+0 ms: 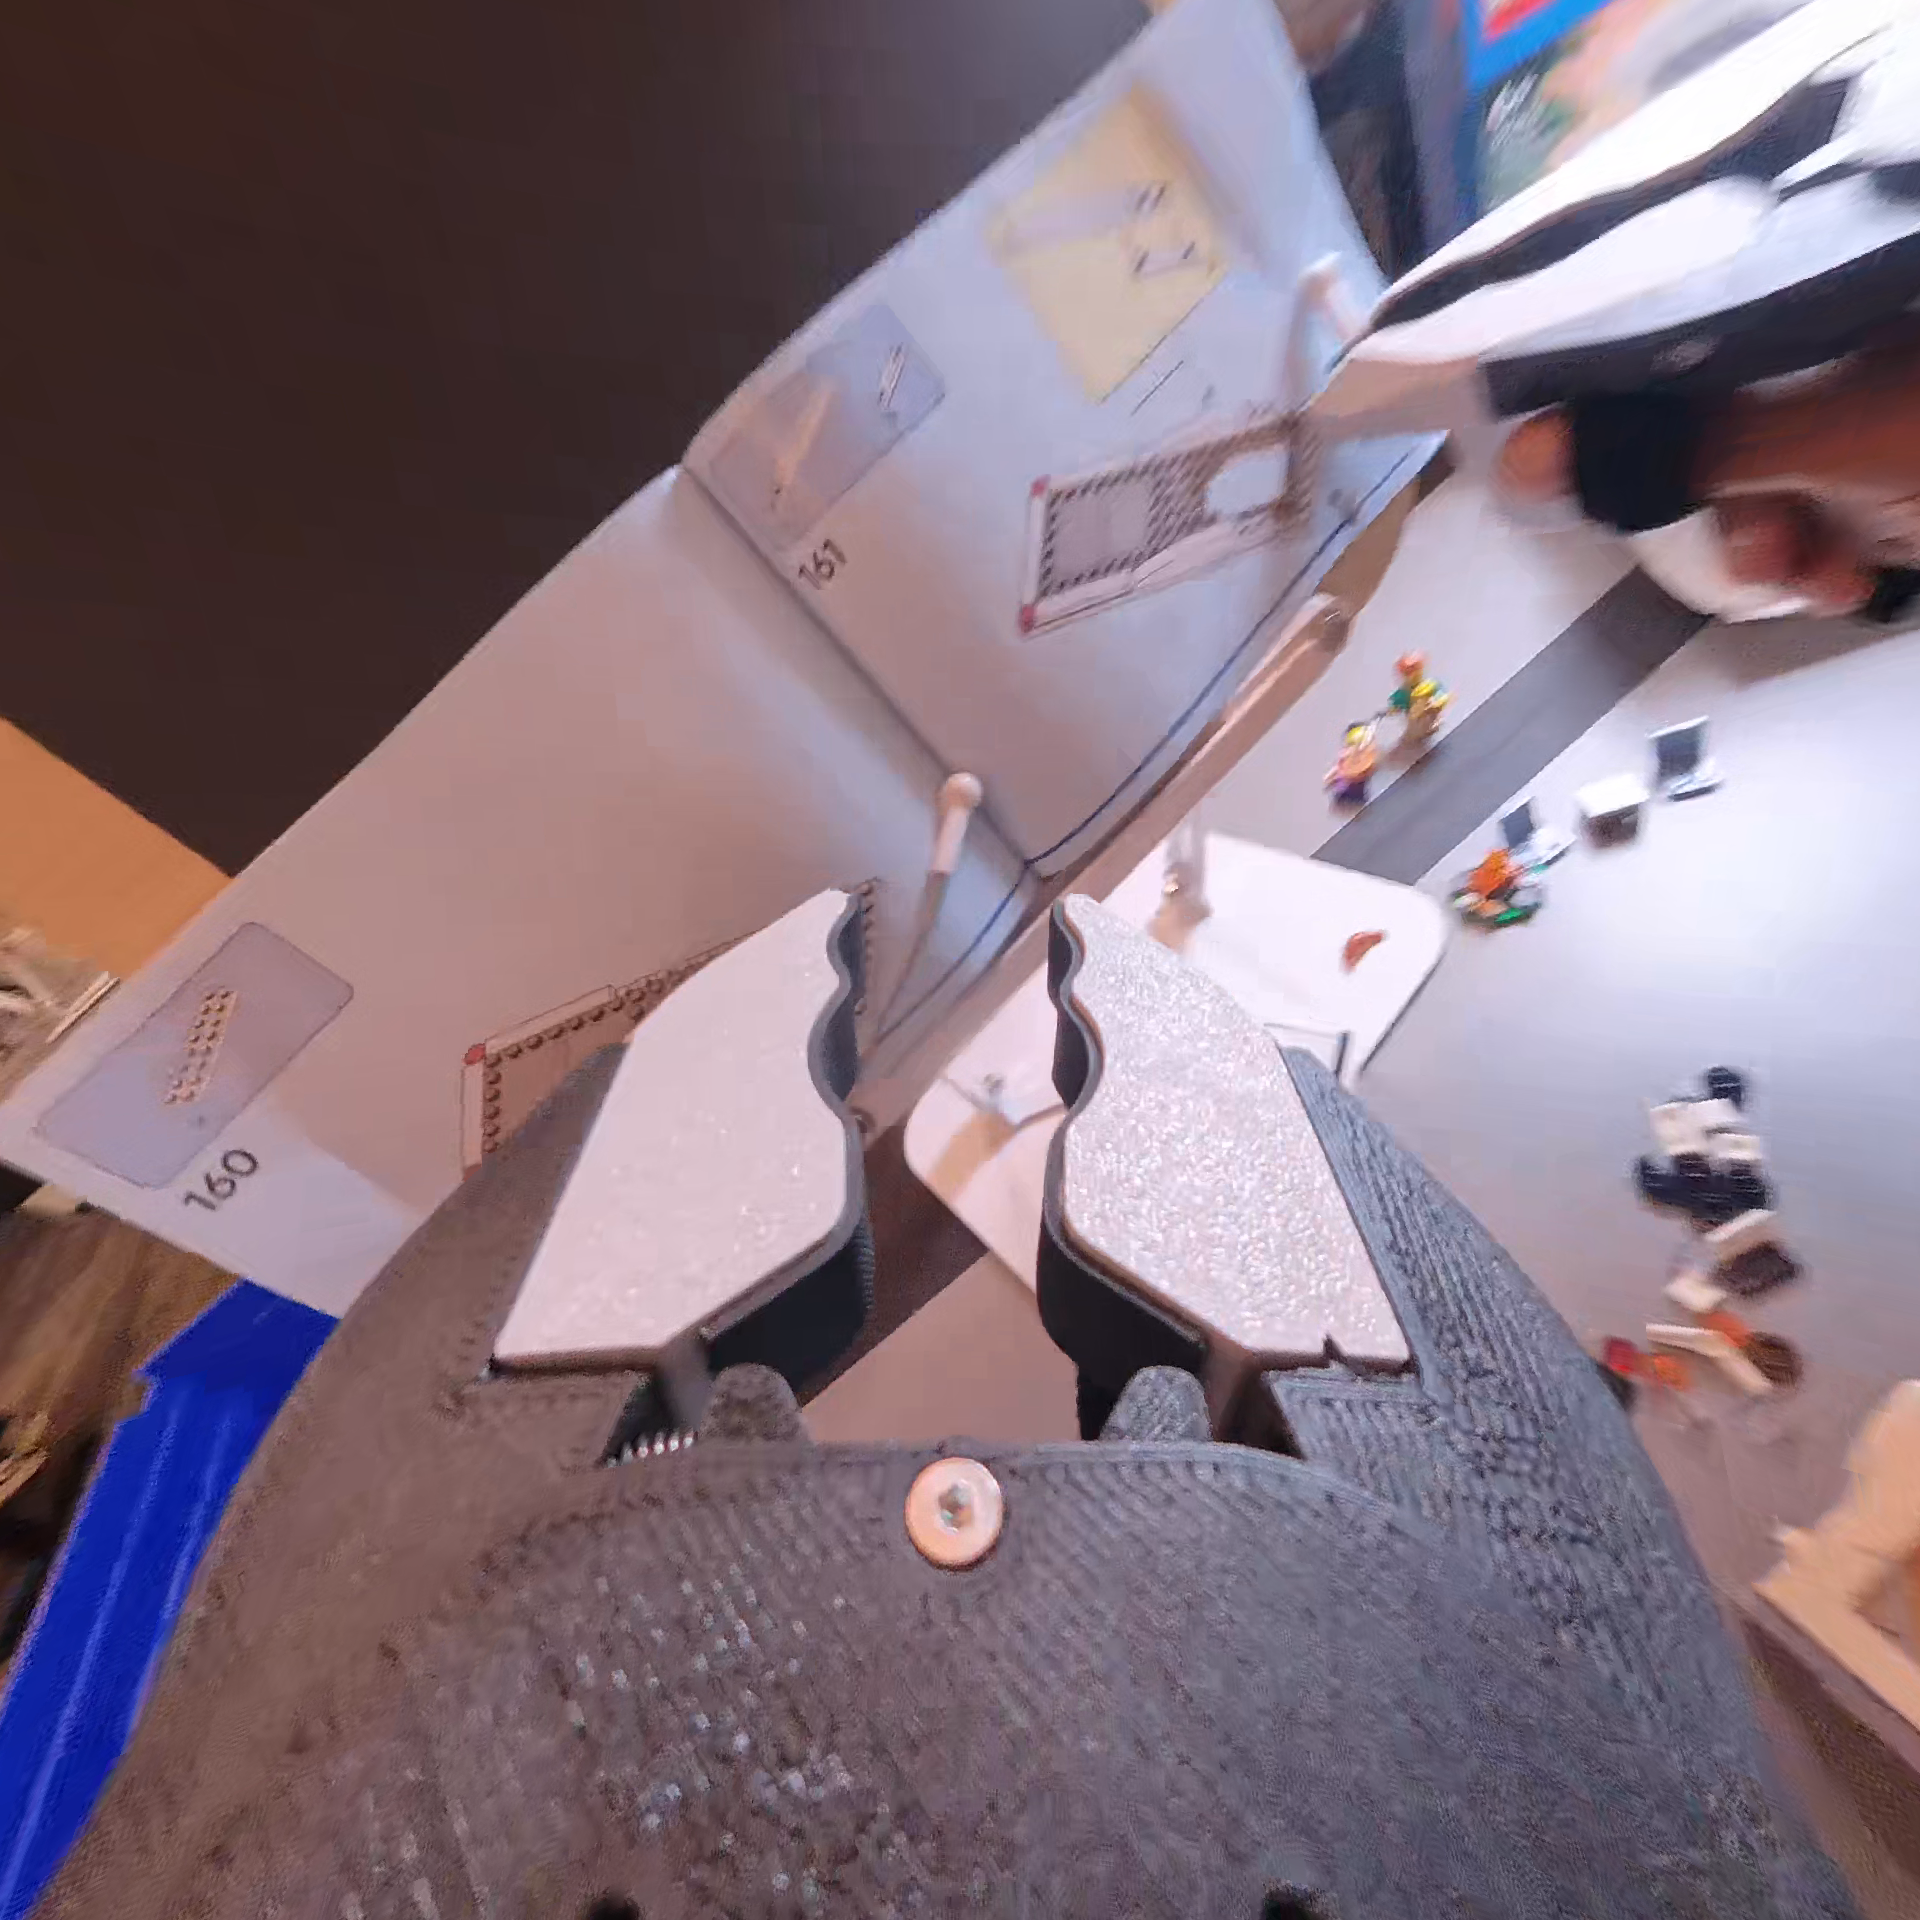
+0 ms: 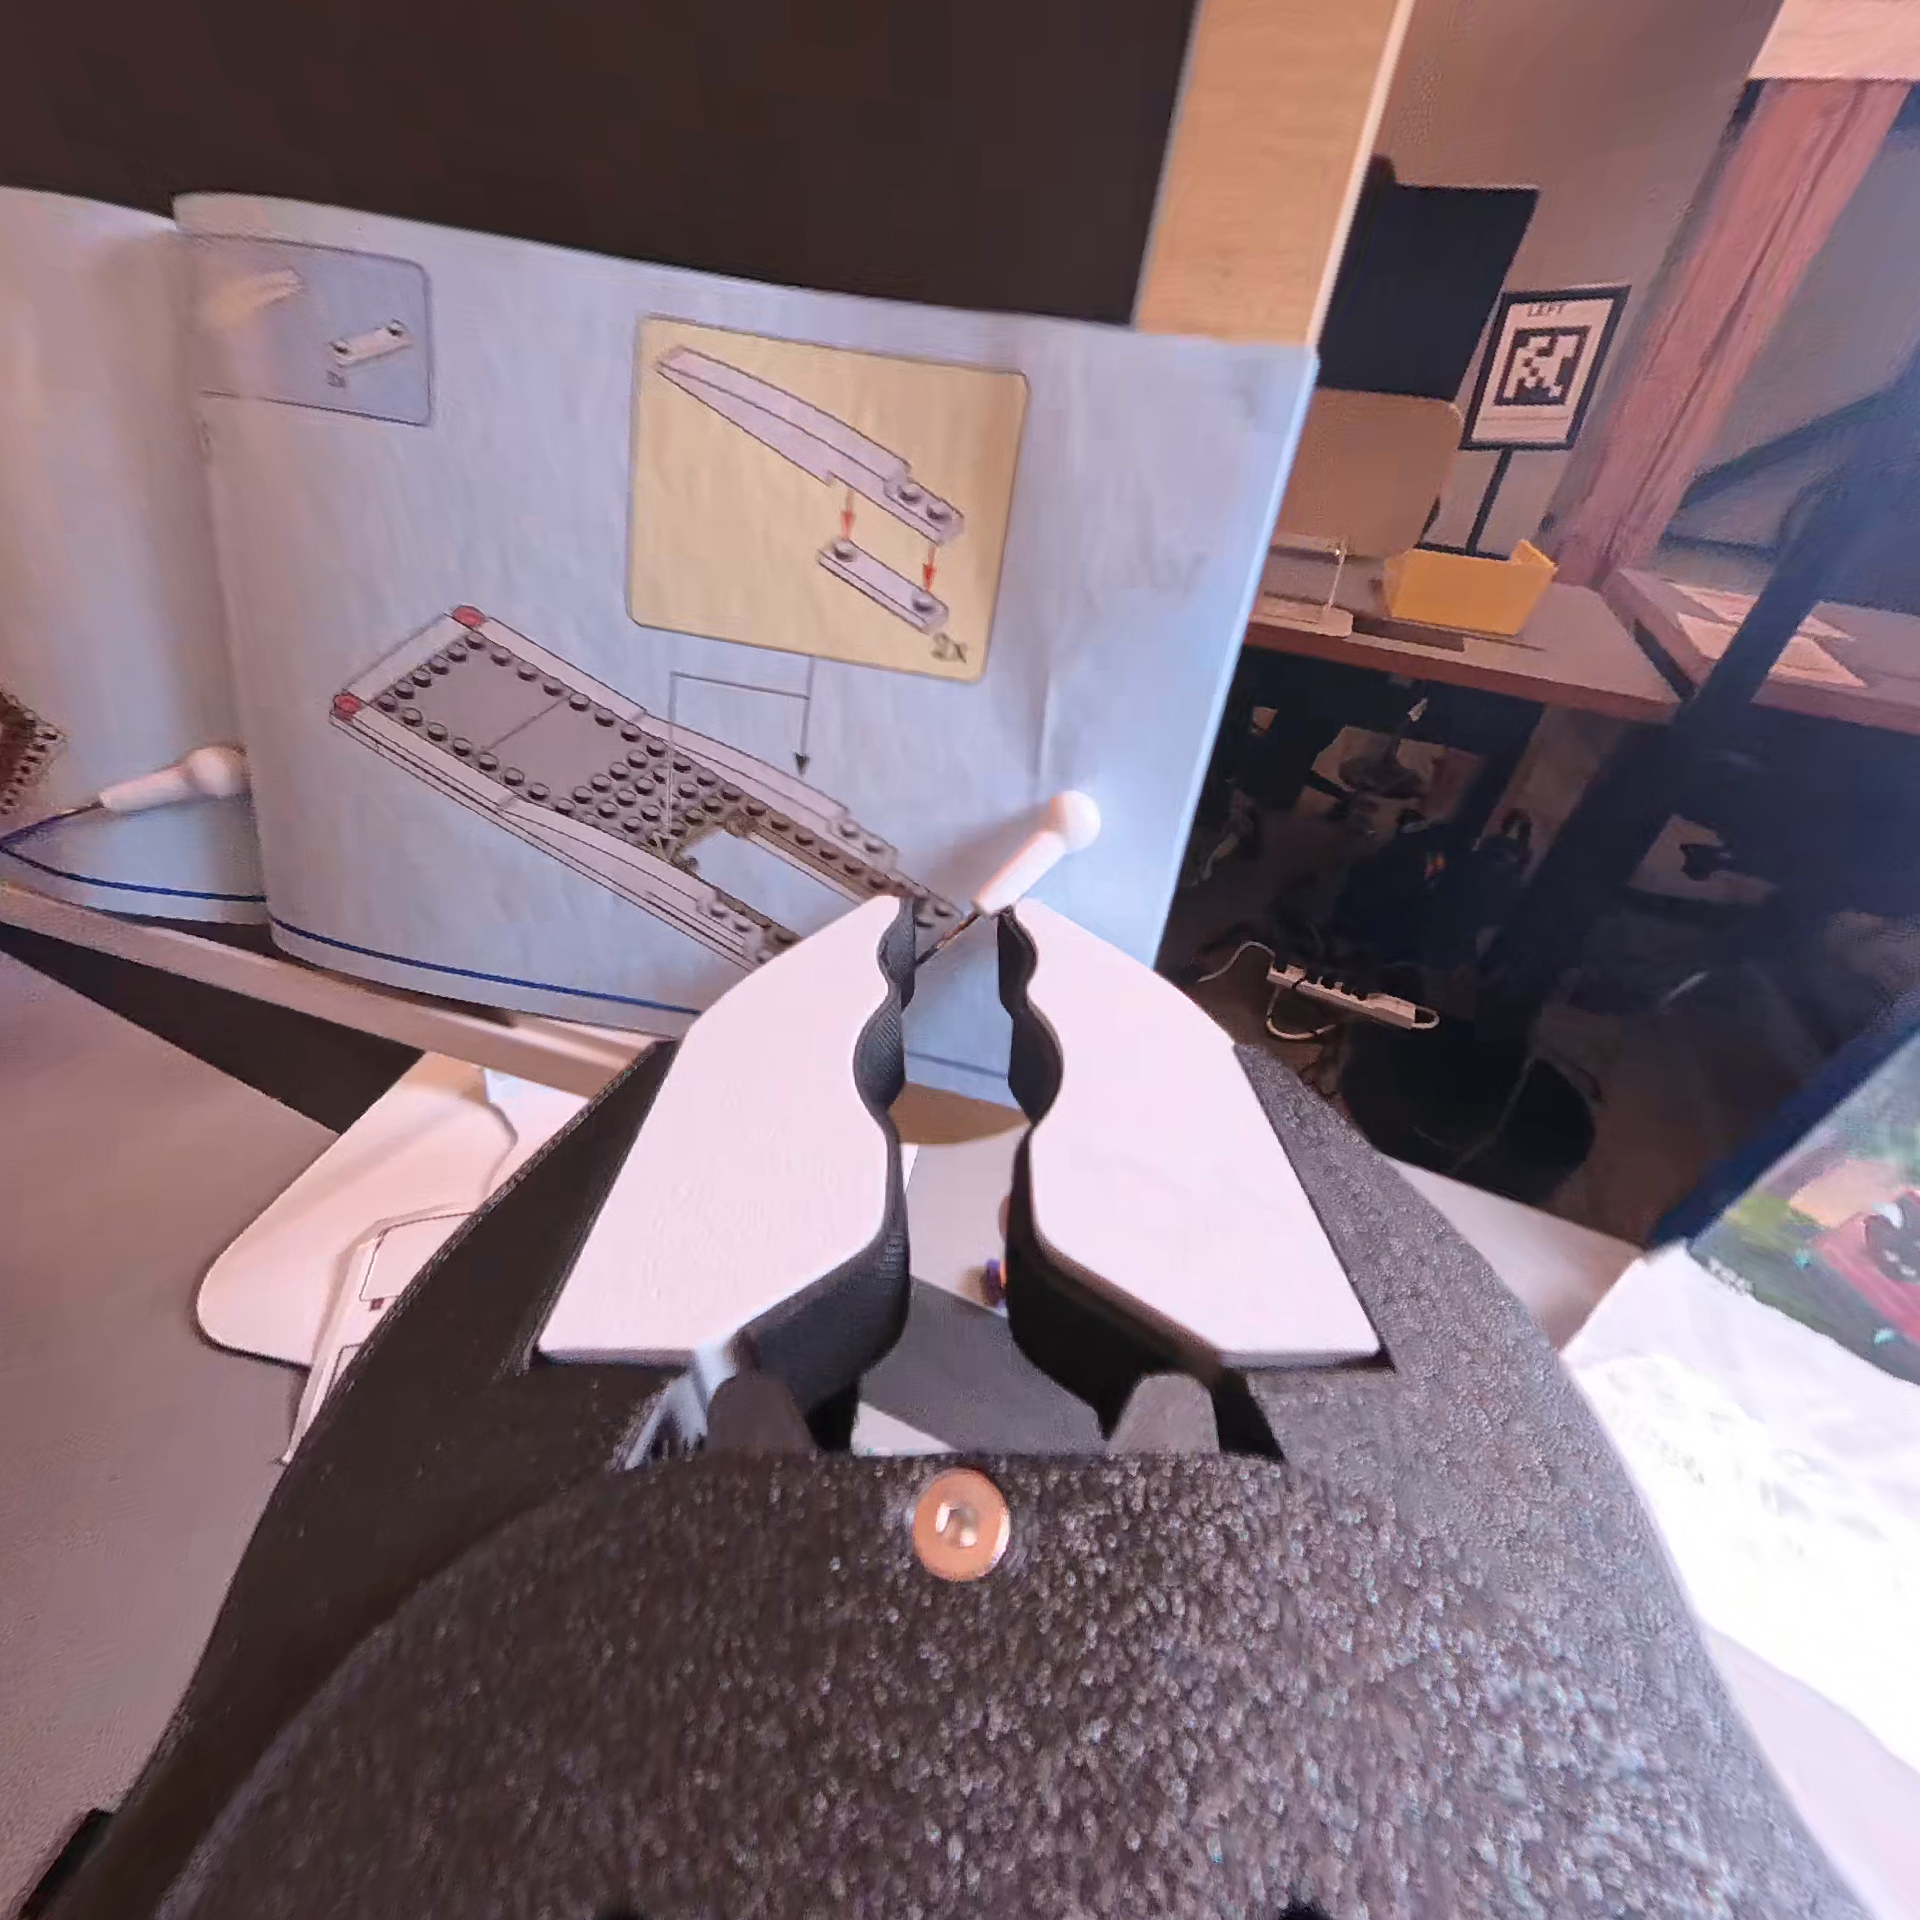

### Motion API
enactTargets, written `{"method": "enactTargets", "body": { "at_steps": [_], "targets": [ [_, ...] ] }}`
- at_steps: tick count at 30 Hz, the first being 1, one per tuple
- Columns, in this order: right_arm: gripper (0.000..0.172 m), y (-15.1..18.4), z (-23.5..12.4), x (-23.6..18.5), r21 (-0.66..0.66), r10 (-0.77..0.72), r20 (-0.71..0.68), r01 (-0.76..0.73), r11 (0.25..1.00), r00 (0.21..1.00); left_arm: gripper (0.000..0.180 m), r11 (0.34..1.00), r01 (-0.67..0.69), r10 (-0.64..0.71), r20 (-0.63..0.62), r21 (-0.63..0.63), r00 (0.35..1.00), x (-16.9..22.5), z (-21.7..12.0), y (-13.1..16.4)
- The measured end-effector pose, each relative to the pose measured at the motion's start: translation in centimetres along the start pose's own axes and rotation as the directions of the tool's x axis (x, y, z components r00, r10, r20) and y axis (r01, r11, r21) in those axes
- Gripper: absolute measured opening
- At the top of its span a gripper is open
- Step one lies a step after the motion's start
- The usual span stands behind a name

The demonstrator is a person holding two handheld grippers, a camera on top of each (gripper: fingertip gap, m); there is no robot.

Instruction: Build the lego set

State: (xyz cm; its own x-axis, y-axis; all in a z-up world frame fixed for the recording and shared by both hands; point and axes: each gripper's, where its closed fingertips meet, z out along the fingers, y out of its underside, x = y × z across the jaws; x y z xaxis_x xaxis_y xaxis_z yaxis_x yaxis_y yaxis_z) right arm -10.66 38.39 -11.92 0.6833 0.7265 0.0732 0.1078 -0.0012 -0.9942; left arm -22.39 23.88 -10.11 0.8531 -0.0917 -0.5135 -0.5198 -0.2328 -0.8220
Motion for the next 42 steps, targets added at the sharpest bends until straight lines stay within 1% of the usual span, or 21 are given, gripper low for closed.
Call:
{"method": "enactTargets", "body": {
  "at_steps": [3,5,7,8,11,15,18,21,24,26,27,29,30,31,33,34,36,37,38,40,42],
  "targets": [
    [0.028,2.5,-0.6,1.5,-0.046,0.12,-0.004,-0.12,0.992,0.993,0.033,0.995,-0.043,0.044,0.009,-0.09,0.999,-0.8,2.6,1.6],
    [0.037,4.3,-0.7,1.7,-0.107,0.228,0.063,-0.22,0.97,0.972,0.029,0.99,-0.067,0.068,0.009,-0.128,0.998,-0.9,3.7,2.6],
    [0.042,4.7,-1.4,1.9,-0.12,0.294,0.103,-0.281,0.952,0.95,0.027,0.984,-0.085,0.088,0.011,-0.158,0.996,-1.0,4.5,3.4],
    [0.049,4.4,-1.9,2.6,-0.105,0.273,0.063,-0.266,0.958,0.96,0.023,0.983,-0.099,0.104,0.026,-0.157,0.994,-1.3,4.7,3.6],
    [0.047,1.1,-3.6,3.0,0.016,0.088,-0.024,-0.088,0.996,0.996,0.014,0.985,-0.106,0.113,0.045,-0.139,0.993,-1.9,5.0,3.6],
    [0.042,-3.1,-4.3,-3.5,0.149,-0.208,0.053,0.199,0.969,0.977,0.003,0.996,-0.023,0.028,0.047,-0.088,0.999,-2.1,4.9,3.5],
    [0.039,-2.5,-2.4,-7.9,0.101,-0.398,0.069,0.39,0.915,0.915,0.002,0.995,0.096,-0.094,0.092,-0.017,0.991,-3.3,4.2,3.3],
    [0.043,-0.9,0.5,-6.9,-0.011,-0.484,-0.022,0.483,0.875,0.875,0.003,0.963,0.267,-0.271,0.152,0.043,0.951,-5.9,2.8,4.4],
    [0.045,-0.9,1.6,-4.8,-0.018,-0.464,-0.075,0.464,0.885,0.883,0.008,0.835,0.545,-0.551,0.118,0.082,0.826,-7.2,1.4,7.2],
    [0.047,-1.1,1.8,-3.9,-0.009,-0.451,-0.093,0.452,0.892,0.888,0.012,0.653,0.753,-0.755,-0.003,0.078,0.655,-6.0,0.9,8.2],
    [0.048,-1.3,1.8,-3.5,-0.011,-0.455,-0.102,0.457,0.89,0.885,0.021,0.531,0.846,-0.84,-0.103,0.048,0.533,-4.8,0.6,8.0],
    [0.05,-1.6,1.8,-3.0,-0.003,-0.445,-0.105,0.448,0.894,0.889,0.027,0.331,0.943,-0.913,-0.26,-0.025,0.314,-2.8,-0.3,6.7],
    [0.052,-1.8,1.9,-2.7,0.003,-0.437,-0.11,0.44,0.898,0.893,0.027,0.275,0.96,-0.918,-0.309,-0.05,0.247,-1.7,-0.8,6.0],
    [0.053,-2.1,1.8,-2.4,0.011,-0.433,-0.12,0.438,0.899,0.893,0.026,0.268,0.961,-0.911,-0.343,-0.075,0.227,-0.3,-1.1,5.3],
    [0.053,-2.6,1.8,-1.9,0.024,-0.429,-0.13,0.435,0.9,0.894,0.022,0.329,0.94,-0.878,-0.396,-0.086,0.271,2.1,-1.5,3.5],
    [0.055,-2.7,1.9,-1.7,0.026,-0.427,-0.129,0.433,0.901,0.895,0.022,0.383,0.922,-0.854,-0.405,-0.065,0.326,2.7,-1.5,2.6],
    [0.057,-2.7,1.9,-1.5,0.025,-0.425,-0.118,0.431,0.902,0.897,0.019,0.581,0.812,-0.768,-0.292,0.058,0.57,1.3,-0.7,2.1],
    [0.057,-2.8,1.8,-1.5,0.024,-0.432,-0.116,0.437,0.899,0.895,0.014,0.68,0.722,-0.702,-0.172,0.129,0.691,-0.5,-0.2,2.4],
    [0.057,-2.8,1.8,-1.4,0.022,-0.443,-0.114,0.448,0.894,0.889,0.011,0.756,0.629,-0.63,-0.058,0.179,0.774,-2.4,0.1,2.6],
    [0.056,-2.8,1.7,-1.4,0.016,-0.459,-0.108,0.463,0.886,0.882,0.01,0.837,0.52,-0.54,0.106,0.17,0.835,-5.1,0.8,3.7],
    [0.056,-2.7,1.8,-1.3,0.012,-0.464,-0.097,0.467,0.884,0.88,0.006,0.818,0.57,-0.575,0.157,0.079,0.803,-6.0,1.9,6.0]
  ]
}}
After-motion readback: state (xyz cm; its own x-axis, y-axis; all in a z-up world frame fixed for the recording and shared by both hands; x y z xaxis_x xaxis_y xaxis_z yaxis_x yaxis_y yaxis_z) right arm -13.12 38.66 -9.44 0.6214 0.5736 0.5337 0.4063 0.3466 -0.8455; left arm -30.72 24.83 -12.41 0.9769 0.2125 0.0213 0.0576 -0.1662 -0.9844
